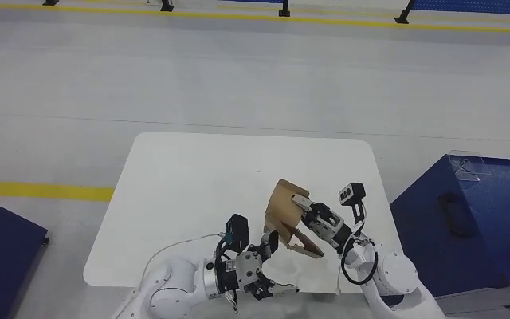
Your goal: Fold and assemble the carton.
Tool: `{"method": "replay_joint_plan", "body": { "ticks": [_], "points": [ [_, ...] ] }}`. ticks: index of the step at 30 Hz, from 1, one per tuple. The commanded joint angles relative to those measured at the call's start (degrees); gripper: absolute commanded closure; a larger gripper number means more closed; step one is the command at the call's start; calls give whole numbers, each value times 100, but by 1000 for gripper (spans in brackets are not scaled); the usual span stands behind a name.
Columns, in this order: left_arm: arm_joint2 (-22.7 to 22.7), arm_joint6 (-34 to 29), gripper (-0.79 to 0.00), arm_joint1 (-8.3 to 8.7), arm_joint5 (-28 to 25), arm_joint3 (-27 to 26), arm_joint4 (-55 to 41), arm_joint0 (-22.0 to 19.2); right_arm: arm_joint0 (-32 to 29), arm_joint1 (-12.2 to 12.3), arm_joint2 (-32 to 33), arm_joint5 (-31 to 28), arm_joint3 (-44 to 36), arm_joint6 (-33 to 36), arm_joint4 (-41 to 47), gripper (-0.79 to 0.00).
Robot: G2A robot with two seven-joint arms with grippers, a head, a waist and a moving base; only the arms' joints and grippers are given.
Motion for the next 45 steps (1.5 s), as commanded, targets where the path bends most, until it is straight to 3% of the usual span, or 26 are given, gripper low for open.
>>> {"method": "replay_joint_plan", "body": {
  "ticks": [1,14,23,33,40,45],
  "points": [
    [69,8,-785,-14,33,51,-12,-48,-4,-5,-53,192,15,123,218,0],
    [158,68,-785,-40,273,177,-83,-90,35,-5,24,280,106,82,294,0],
    [140,342,-785,-52,322,157,84,-76,127,-18,191,990,207,155,1250,0],
    [84,365,-785,-41,340,178,119,-35,130,-22,206,1025,225,80,1309,0],
    [-295,810,-785,20,518,-123,863,223,691,-95,515,2717,834,-420,4001,0],
    [-649,1776,-785,57,646,-442,2057,515,1108,-137,547,3945,1489,-908,5681,0]
  ]
}}
